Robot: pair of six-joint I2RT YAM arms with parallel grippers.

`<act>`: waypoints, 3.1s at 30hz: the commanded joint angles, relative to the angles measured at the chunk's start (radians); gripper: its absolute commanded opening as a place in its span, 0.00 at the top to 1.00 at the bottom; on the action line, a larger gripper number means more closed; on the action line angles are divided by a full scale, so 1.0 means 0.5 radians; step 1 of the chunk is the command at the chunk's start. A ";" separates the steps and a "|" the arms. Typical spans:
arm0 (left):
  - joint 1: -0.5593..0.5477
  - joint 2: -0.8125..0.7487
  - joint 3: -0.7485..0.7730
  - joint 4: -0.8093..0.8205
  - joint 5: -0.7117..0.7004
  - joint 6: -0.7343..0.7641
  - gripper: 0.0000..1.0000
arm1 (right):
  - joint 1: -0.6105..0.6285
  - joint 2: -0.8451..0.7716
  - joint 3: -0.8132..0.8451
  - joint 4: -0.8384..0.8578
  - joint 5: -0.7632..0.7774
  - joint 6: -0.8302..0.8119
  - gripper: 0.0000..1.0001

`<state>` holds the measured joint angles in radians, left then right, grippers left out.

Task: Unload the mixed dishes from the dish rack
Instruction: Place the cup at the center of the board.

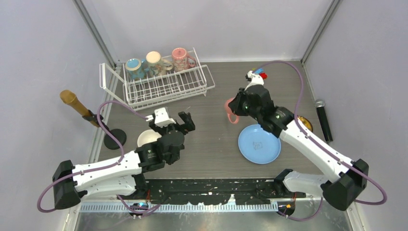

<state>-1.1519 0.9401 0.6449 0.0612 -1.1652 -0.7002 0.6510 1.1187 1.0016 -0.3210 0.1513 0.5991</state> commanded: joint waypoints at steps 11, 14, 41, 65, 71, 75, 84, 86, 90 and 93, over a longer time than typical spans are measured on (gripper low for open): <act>0.046 -0.039 0.022 -0.666 -0.327 -0.268 0.00 | -0.027 0.738 0.800 -1.042 0.219 -0.904 0.99; 0.052 -0.024 0.056 -0.809 -0.299 -0.383 0.00 | -0.053 0.834 0.870 -1.014 0.164 -0.952 0.99; 0.056 0.037 0.122 -1.187 -0.270 -0.699 0.00 | -0.063 1.286 0.779 -0.586 0.032 -0.830 0.98; 0.181 0.060 0.466 -1.398 -0.082 -0.437 0.00 | -0.063 1.003 0.714 -0.540 0.052 -0.733 0.09; 0.425 0.094 0.538 -1.102 0.234 -0.103 0.00 | -0.063 0.746 0.583 -0.419 0.179 -0.707 0.01; 0.686 0.161 0.574 -0.850 0.566 0.102 0.00 | -0.063 0.494 0.410 -0.226 0.345 -0.658 0.00; 1.276 0.600 0.970 -0.486 1.398 0.591 0.00 | -0.063 -0.068 -0.070 0.148 0.630 -0.676 0.00; 1.413 0.765 1.124 -0.519 1.576 0.547 0.00 | -0.063 -0.130 -0.110 0.161 0.673 -0.677 0.00; 1.557 1.153 1.570 -0.681 1.712 0.564 0.00 | -0.063 -0.181 -0.152 0.165 0.740 -0.714 0.00; 1.566 1.352 1.760 -0.598 1.706 0.692 0.00 | -0.063 -0.174 -0.163 0.166 0.792 -0.737 0.00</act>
<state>-0.3752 1.5227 1.4082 -0.2802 -0.4034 -0.4454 0.6193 1.0435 0.9287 -0.2955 0.4759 0.2565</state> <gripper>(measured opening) 0.995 0.995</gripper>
